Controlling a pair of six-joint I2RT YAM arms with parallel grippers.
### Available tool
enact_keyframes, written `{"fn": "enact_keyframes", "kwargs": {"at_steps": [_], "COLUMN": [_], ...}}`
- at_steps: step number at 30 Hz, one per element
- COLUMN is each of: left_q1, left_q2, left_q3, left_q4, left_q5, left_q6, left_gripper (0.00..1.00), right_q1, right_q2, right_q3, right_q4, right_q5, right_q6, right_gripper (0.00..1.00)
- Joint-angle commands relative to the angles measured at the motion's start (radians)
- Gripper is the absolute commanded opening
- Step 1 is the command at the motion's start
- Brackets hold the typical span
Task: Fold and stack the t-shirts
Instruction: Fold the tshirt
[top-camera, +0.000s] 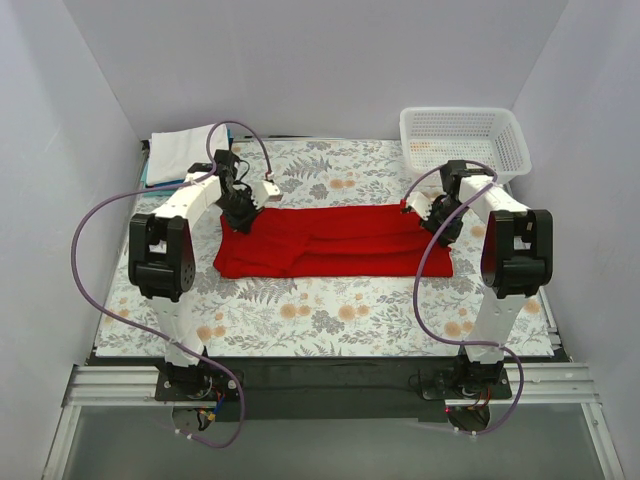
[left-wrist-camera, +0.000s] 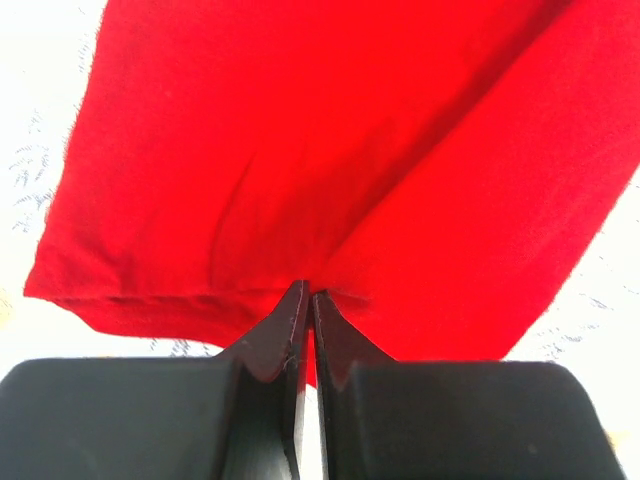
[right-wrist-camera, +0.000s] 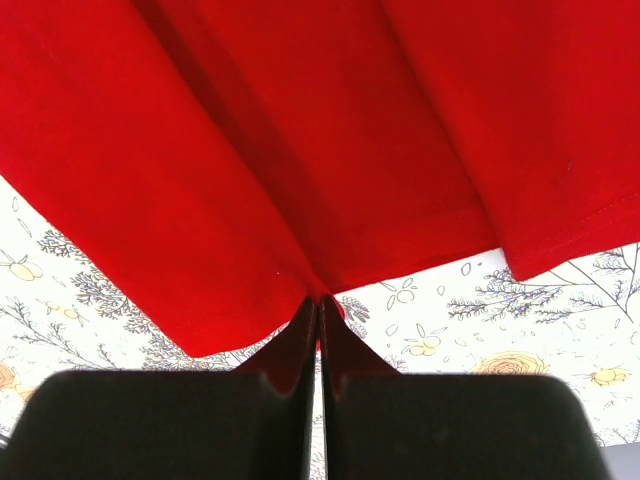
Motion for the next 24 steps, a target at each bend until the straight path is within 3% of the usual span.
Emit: {"fn": "enact_keyframes", "kwargs": {"at_steps": [1, 11, 13, 14, 15, 19, 21, 24], "left_q1": [0.005, 0.005, 0.013, 0.022, 0.048, 0.151, 0.242, 0.275], "left_q2": [0.006, 0.044, 0.049, 0.052, 0.055, 0.003, -0.061, -0.143], "left_q3": [0.053, 0.068, 0.079, 0.114, 0.130, 0.121, 0.055, -0.036], "left_q4": [0.024, 0.055, 0.055, 0.034, 0.006, -0.104, -0.121, -0.138], "left_q5": [0.012, 0.009, 0.024, 0.041, 0.072, 0.214, 0.286, 0.328], "left_q6": [0.002, -0.018, -0.078, -0.098, -0.116, -0.220, -0.262, -0.296], "left_gripper": [0.00, 0.01, 0.10, 0.16, 0.24, 0.37, 0.39, 0.41], "right_q1": [-0.012, -0.010, -0.010, -0.012, -0.013, -0.041, -0.055, -0.093], "right_q2": [0.003, 0.036, 0.043, 0.046, 0.046, 0.010, -0.017, -0.069], "right_q3": [0.037, 0.049, 0.048, 0.051, 0.054, 0.087, 0.100, 0.089], "right_q4": [-0.026, -0.026, -0.024, -0.024, -0.026, -0.030, -0.040, -0.061], "right_q5": [0.006, 0.011, 0.024, 0.029, 0.026, -0.011, -0.037, -0.086], "right_q6": [-0.078, -0.060, -0.042, -0.033, -0.007, 0.072, 0.112, 0.173], "right_gripper": [0.01, 0.01, 0.01, 0.06, 0.22, 0.56, 0.58, 0.58]}}
